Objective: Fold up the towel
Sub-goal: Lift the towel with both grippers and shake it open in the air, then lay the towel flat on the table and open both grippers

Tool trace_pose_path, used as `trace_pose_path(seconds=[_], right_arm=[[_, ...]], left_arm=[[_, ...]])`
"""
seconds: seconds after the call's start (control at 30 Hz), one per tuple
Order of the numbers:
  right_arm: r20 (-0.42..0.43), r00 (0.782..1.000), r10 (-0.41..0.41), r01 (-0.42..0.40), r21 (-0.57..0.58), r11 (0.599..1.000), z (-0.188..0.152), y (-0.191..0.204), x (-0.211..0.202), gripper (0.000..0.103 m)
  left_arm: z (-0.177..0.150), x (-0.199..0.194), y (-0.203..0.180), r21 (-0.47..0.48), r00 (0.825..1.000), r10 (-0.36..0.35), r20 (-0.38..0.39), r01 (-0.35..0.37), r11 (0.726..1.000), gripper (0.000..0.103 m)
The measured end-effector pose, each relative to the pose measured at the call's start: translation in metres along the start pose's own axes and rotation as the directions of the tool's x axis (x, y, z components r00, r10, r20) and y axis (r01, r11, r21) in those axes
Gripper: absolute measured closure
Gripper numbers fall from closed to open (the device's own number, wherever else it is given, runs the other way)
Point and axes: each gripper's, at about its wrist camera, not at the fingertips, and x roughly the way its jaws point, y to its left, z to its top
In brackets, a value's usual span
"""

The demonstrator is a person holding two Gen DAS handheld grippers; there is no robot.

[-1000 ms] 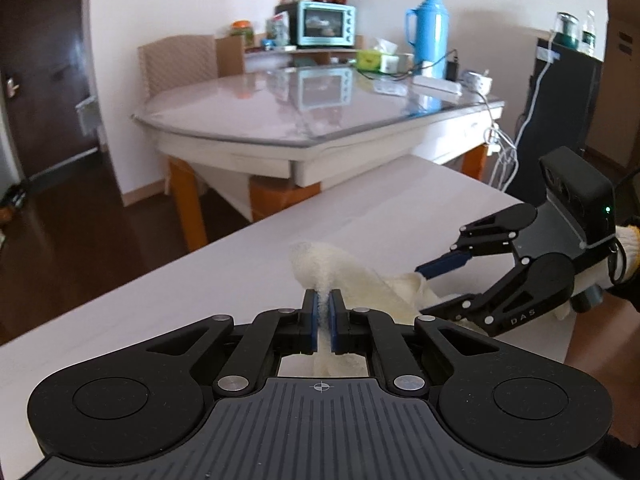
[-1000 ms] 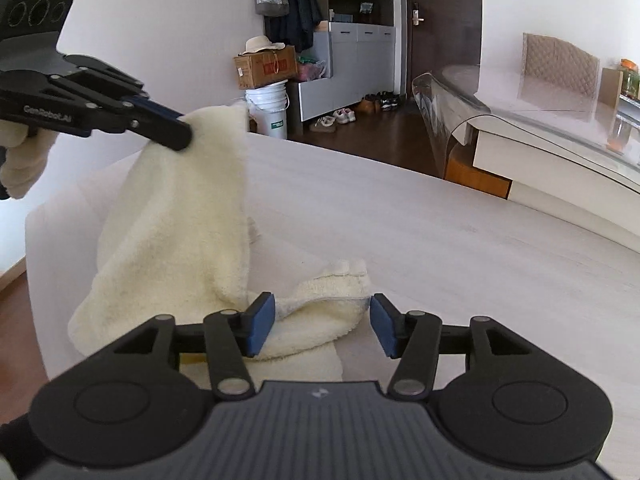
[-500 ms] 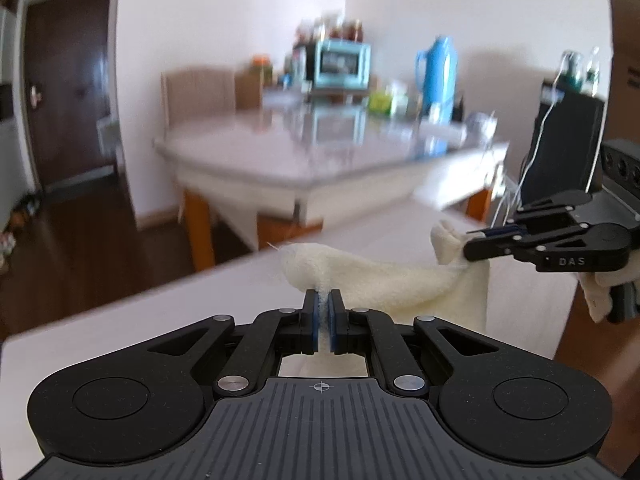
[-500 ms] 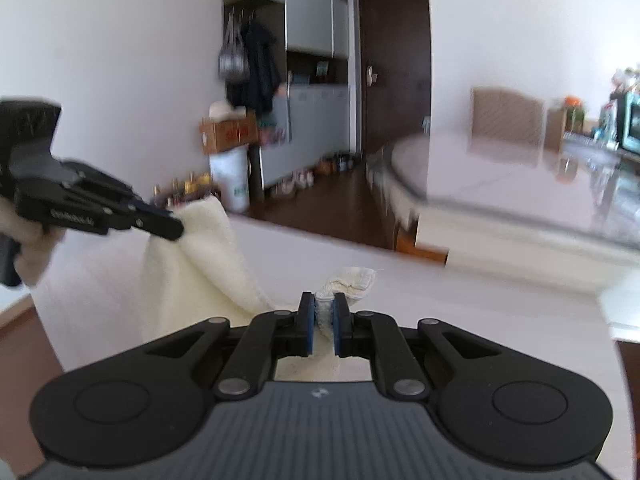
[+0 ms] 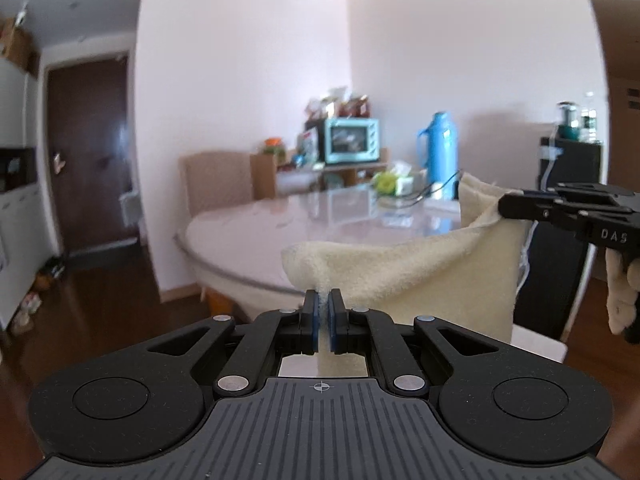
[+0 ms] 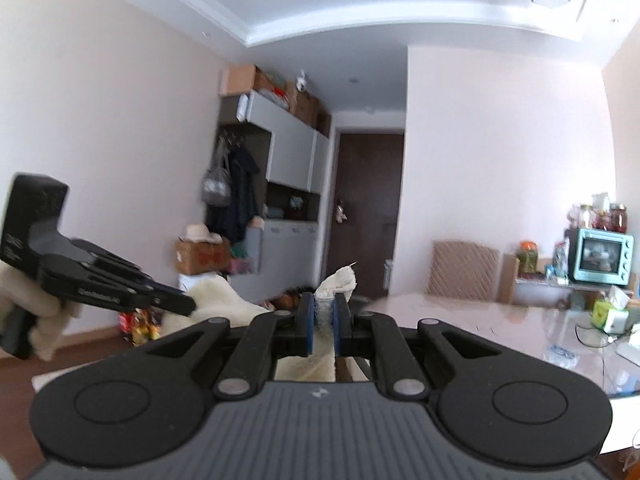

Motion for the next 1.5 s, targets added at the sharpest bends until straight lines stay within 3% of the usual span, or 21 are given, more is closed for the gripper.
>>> trace_pose_path(seconds=[0.07,0.1,0.23,0.33,0.47,0.57,0.7,0.8,0.87,1.2,1.33,1.37,1.5], right_arm=[[-0.053,0.998,-0.016,0.017,0.012,1.000,-0.015,-0.010,0.030,0.093],[-0.118,0.993,-0.011,0.017,0.046,0.999,-0.031,-0.021,0.056,0.093],[-0.249,0.969,0.012,0.012,0.097,0.995,-0.074,-0.037,0.124,0.091],[-0.315,0.948,0.040,0.005,0.141,0.990,-0.099,-0.045,0.166,0.076],[-0.318,0.947,0.052,0.008,0.185,0.983,-0.117,-0.061,0.176,0.073],[-0.396,0.916,0.061,-0.003,0.146,0.989,-0.130,-0.061,0.173,0.072],[-0.479,0.873,0.091,-0.045,0.106,0.993,-0.146,-0.052,0.151,0.072],[-0.516,0.848,0.121,-0.075,0.110,0.991,-0.151,-0.041,0.127,0.071],[-0.537,0.835,0.117,-0.084,0.086,0.993,-0.153,-0.032,0.110,0.071],[-0.574,0.808,0.134,-0.095,0.097,0.991,-0.159,-0.012,0.098,0.070],[-0.577,0.810,0.102,-0.063,0.087,0.994,-0.156,-0.011,0.090,0.090],[-0.578,0.811,0.094,-0.056,0.082,0.995,-0.154,-0.010,0.084,0.102],[-0.592,0.805,0.042,-0.012,0.055,0.998,-0.150,-0.008,0.054,0.103]], left_arm=[[-0.006,0.025,0.005,-0.015,0.999,0.023,-0.044,-0.023,1.000,0.098],[-0.012,0.040,0.008,-0.019,0.997,0.038,-0.068,-0.039,0.999,0.098],[-0.038,0.101,0.026,-0.019,0.978,0.128,-0.163,-0.133,0.991,0.098],[-0.055,0.128,0.042,-0.007,0.958,0.193,-0.211,-0.199,0.980,0.098],[-0.079,0.157,0.070,0.005,0.923,0.258,-0.286,-0.268,0.963,0.098],[-0.092,0.167,0.084,0.024,0.902,0.290,-0.321,-0.298,0.954,0.098],[-0.102,0.164,0.096,0.005,0.896,0.284,-0.342,-0.301,0.954,0.093],[-0.104,0.145,0.106,-0.030,0.908,0.265,-0.324,-0.290,0.956,0.090],[-0.105,0.129,0.110,-0.048,0.912,0.262,-0.315,-0.291,0.956,0.079],[-0.123,0.053,0.088,-0.091,0.930,0.119,-0.348,-0.160,0.983,0.076],[-0.137,0.040,0.073,-0.077,0.923,0.075,-0.378,-0.112,0.991,0.076],[-0.140,0.040,0.069,-0.075,0.920,0.063,-0.387,-0.100,0.992,0.076],[-0.145,0.045,0.056,-0.083,0.918,0.016,-0.395,-0.054,0.995,0.075]])
